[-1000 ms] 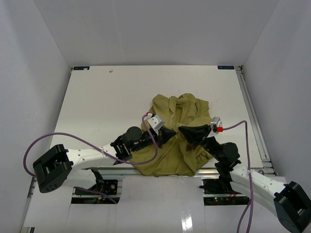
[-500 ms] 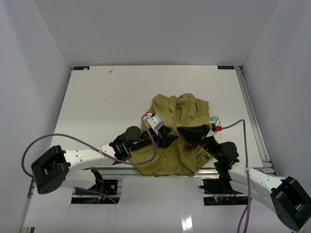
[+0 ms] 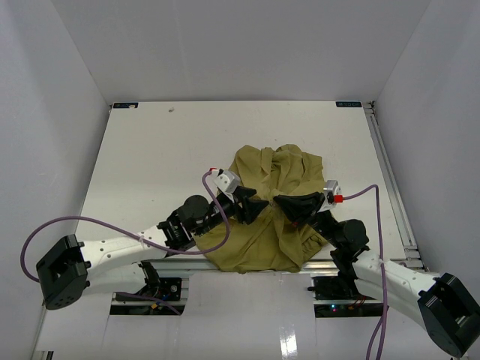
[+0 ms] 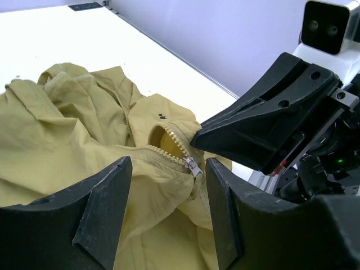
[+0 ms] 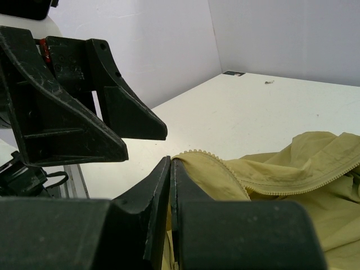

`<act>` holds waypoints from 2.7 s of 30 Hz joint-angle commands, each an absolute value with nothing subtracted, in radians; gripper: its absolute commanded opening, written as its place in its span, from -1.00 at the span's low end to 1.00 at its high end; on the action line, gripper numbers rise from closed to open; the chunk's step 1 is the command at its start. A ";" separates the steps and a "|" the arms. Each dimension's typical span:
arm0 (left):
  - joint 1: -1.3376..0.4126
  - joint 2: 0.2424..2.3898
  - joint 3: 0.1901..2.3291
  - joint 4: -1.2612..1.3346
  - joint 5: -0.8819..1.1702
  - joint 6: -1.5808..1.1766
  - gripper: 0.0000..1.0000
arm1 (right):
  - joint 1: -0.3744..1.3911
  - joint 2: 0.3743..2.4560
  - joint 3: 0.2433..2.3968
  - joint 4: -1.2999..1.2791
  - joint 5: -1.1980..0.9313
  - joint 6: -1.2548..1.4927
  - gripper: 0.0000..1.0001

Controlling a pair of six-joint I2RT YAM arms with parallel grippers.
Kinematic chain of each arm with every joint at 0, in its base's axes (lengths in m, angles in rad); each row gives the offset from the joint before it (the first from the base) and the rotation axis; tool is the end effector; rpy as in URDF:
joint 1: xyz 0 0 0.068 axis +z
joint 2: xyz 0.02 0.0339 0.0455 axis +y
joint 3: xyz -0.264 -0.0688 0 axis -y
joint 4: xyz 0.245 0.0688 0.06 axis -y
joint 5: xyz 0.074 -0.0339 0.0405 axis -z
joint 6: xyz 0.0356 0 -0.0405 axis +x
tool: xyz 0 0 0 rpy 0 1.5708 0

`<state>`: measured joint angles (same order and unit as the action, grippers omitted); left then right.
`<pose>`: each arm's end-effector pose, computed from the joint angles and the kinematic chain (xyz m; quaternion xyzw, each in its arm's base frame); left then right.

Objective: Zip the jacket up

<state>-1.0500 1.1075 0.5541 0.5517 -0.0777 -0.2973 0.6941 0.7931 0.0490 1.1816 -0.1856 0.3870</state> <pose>0.1275 -0.2168 0.2718 0.2344 0.6678 -0.4189 0.5689 0.1145 0.1038 0.2260 -0.1590 0.5163 0.4750 0.6947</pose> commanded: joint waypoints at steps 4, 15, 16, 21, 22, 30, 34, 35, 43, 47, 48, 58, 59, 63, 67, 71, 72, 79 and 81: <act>-1.049 1.032 0.563 0.408 -0.146 -0.430 0.22 | 0.695 0.767 -0.098 1.238 -0.173 0.391 -0.84; -1.048 1.001 0.473 0.567 -0.002 -0.576 0.14 | 0.695 0.762 -0.116 1.254 -0.155 0.402 -0.85; -1.048 1.012 0.479 0.569 0.021 -0.579 0.14 | 0.695 0.761 -0.117 1.256 -0.154 0.402 -0.85; -1.023 1.073 0.503 0.583 0.071 -0.616 0.15 | 0.695 0.759 -0.119 1.258 -0.154 0.403 -0.85; -1.016 1.083 0.506 0.588 0.084 -0.621 0.15 | 0.695 0.758 -0.118 1.258 -0.155 0.403 -0.85; -1.002 1.128 0.511 0.621 0.075 -0.626 0.19 | 0.695 0.746 -0.123 1.252 -0.156 0.405 -0.85; -0.991 1.140 0.496 0.694 0.103 -0.632 0.20 | 0.695 0.745 -0.123 1.252 -0.156 0.405 -0.85; -0.990 1.141 0.495 0.702 0.107 -0.636 0.21 | 0.695 0.746 -0.124 1.252 -0.156 0.405 -0.85; -0.980 1.174 0.513 0.704 0.122 -0.649 0.21 | 0.695 0.746 -0.124 1.253 -0.157 0.405 -0.84; -0.977 1.182 0.521 0.682 0.103 -0.642 0.21 | 0.696 0.740 -0.121 1.245 -0.158 0.405 -0.85; -0.976 1.182 0.519 0.685 0.102 -0.640 0.21 | 0.696 0.738 -0.120 1.242 -0.158 0.404 -0.85; -0.970 1.202 0.515 0.741 0.129 -0.629 0.21 | 0.695 0.736 -0.113 1.232 -0.161 0.400 -0.84; -0.969 1.206 0.515 0.746 0.136 -0.630 0.21 | 0.695 0.737 -0.112 1.231 -0.163 0.401 -0.84; -0.968 1.217 0.517 0.762 0.155 -0.632 0.19 | 0.695 0.742 -0.110 1.230 -0.169 0.402 -0.85; -0.966 1.230 0.525 0.759 0.167 -0.630 0.15 | 0.696 0.744 -0.110 1.232 -0.167 0.405 -0.85; -0.965 1.237 0.523 0.774 0.170 -0.623 0.12 | 0.695 0.744 -0.112 1.238 -0.170 0.407 -0.85; -0.965 1.237 0.522 0.778 0.170 -0.619 0.11 | 0.695 0.744 -0.113 1.237 -0.170 0.407 -0.85; -0.963 1.268 0.533 0.796 0.196 -0.629 0.04 | 0.695 0.745 -0.117 1.243 -0.173 0.407 -0.85; -0.962 1.272 0.534 0.803 0.199 -0.628 0.02 | 0.696 0.745 -0.117 1.244 -0.176 0.408 -0.84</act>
<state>-0.9696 1.2696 0.4997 0.7674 0.1698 -0.6294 0.6941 0.7460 0.0490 1.1809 -0.1677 0.4104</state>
